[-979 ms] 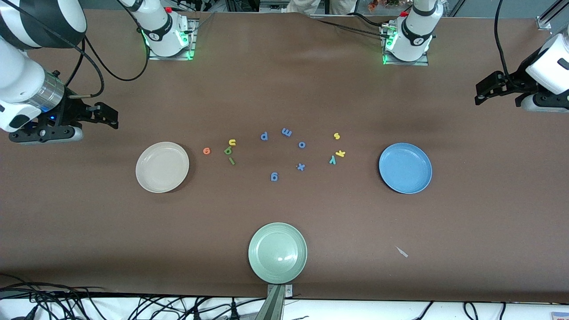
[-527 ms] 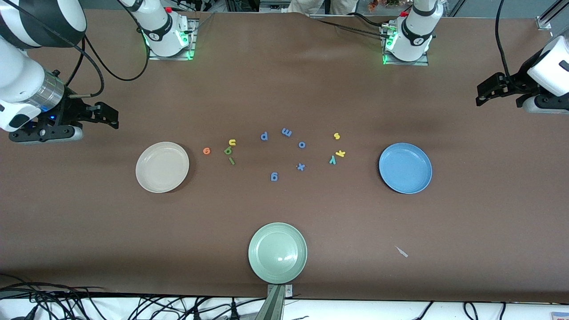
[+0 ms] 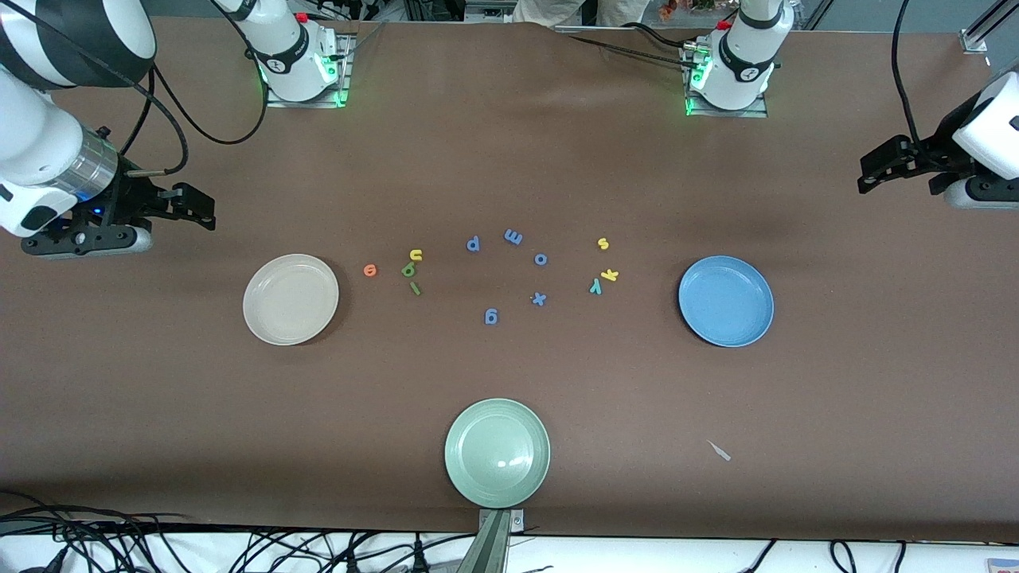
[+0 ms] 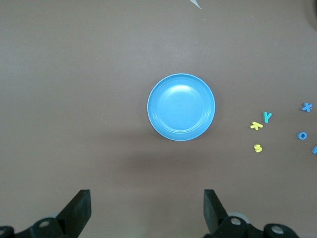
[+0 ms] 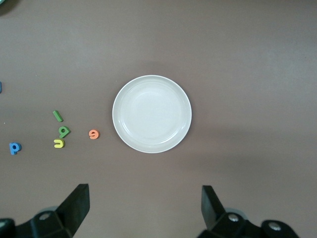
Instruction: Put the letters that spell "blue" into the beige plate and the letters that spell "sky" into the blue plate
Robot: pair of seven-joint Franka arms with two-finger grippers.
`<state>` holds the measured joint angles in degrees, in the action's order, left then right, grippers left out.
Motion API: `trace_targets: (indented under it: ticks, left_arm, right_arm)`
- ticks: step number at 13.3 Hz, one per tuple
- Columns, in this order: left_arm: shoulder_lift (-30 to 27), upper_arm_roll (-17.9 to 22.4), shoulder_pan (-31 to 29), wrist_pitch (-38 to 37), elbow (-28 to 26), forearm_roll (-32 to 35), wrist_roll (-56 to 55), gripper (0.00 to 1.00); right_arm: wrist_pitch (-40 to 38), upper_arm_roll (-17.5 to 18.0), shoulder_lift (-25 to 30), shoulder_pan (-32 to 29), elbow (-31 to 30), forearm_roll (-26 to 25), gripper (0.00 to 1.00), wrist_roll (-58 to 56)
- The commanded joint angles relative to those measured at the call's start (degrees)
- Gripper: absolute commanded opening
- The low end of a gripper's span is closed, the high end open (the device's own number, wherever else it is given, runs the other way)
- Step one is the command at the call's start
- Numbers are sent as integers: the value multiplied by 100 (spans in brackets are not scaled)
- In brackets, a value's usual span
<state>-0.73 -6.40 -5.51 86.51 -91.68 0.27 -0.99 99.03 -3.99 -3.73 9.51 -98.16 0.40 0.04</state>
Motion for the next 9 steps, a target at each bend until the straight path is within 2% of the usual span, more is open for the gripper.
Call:
trace_targets:
  ticks: [1,3,6,9]
  left_arm:
    - [73,-19,-90,-135,168,-18,81,100]
    - [82,-28,-91,-126,177,-18,46,100]
    - [82,-28,-99,-126,177,-18,46,100]
    - [82,-28,-91,-126,177,-18,28,100]
  right_arm:
    - [90,30,180,-11,-230,109,100,-66]
    - [99,30,180,-11,-204,161,100,-66]
    - [99,21,118,-11,-178,548,100,-66]
    - [91,30,109,-11,-195,549,100,-13]
